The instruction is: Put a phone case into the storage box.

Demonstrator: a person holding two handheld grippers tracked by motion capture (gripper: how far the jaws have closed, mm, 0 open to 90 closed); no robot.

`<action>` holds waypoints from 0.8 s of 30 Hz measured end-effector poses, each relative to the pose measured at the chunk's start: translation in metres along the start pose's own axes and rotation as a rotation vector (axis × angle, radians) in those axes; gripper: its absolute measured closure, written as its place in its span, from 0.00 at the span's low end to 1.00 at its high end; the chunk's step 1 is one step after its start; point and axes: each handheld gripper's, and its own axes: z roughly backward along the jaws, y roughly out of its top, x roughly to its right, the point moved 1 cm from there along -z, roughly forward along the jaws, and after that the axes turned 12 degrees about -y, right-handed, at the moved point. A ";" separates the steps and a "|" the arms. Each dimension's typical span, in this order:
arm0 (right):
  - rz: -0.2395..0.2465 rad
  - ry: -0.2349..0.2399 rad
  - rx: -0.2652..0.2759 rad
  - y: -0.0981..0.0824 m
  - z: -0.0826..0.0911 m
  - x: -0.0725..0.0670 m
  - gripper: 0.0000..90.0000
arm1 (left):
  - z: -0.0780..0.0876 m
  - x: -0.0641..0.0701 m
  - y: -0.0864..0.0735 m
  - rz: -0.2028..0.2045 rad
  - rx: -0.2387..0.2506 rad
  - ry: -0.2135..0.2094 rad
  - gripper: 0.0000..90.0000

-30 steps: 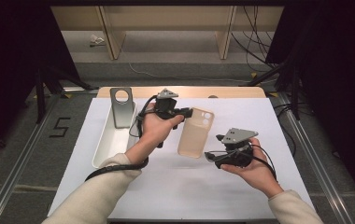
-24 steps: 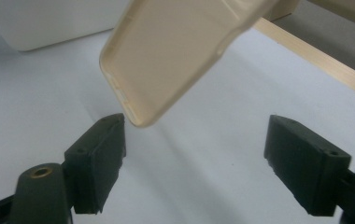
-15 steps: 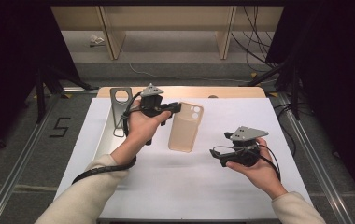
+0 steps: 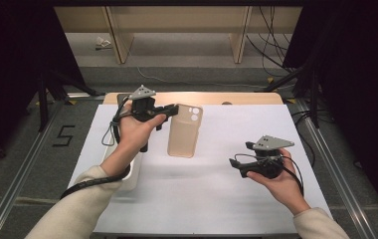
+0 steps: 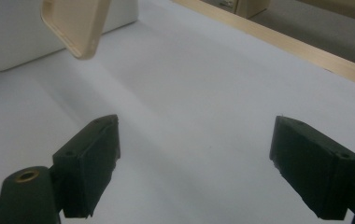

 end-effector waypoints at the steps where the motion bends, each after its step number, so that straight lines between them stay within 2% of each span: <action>1: -0.003 -0.001 0.002 0.000 0.000 0.001 0.19 | 0.002 -0.001 0.001 -0.002 0.002 0.002 0.92; 24: -0.026 -0.029 0.004 -0.007 0.006 0.007 0.19 | 0.036 -0.018 0.015 -0.017 0.038 0.042 0.92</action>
